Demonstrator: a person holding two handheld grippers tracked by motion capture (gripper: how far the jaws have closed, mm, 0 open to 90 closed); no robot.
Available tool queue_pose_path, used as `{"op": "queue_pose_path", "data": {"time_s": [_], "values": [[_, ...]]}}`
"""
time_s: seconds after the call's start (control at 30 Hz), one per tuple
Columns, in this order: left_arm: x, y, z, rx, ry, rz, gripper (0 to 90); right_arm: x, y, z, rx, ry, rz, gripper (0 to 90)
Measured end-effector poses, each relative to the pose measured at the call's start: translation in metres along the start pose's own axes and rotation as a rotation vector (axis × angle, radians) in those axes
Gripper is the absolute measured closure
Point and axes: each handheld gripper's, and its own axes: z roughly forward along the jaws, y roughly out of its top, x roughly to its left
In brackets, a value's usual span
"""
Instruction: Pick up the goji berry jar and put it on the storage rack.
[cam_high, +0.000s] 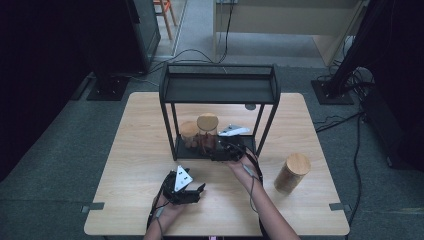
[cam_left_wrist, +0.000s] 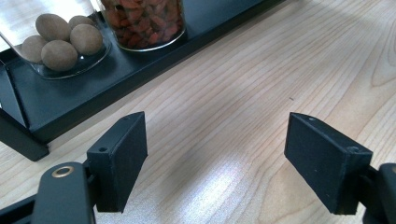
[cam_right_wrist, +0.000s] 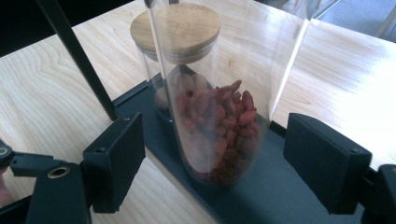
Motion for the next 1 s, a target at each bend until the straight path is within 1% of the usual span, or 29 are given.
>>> {"op": "queue_pose_path", "data": {"time_s": [0.27, 0.6, 0.77, 0.87, 1.0], "values": [[0.0, 0.0, 0.0, 0.0, 0.0, -0.002, 21.6, 0.0, -0.005, -0.005, 0.007, 0.005, 0.002, 20.7], [0.0, 0.0, 0.0, 0.0, 0.001, -0.001, 21.6, 0.001, -0.007, -0.01, 0.005, 0.011, -0.013, 20.7], [0.0, 0.0, 0.0, 0.0, 0.001, 0.0, 21.6, 0.001, -0.009, -0.011, 0.008, 0.008, -0.011, 20.7], [0.0, 0.0, 0.0, 0.0, 0.002, 0.001, 21.6, 0.0, -0.01, -0.012, 0.009, 0.015, -0.009, 20.7], [0.0, 0.0, 0.0, 0.0, 0.002, 0.0, 21.6, 0.001, -0.011, -0.014, 0.01, 0.016, -0.024, 20.7]]}}
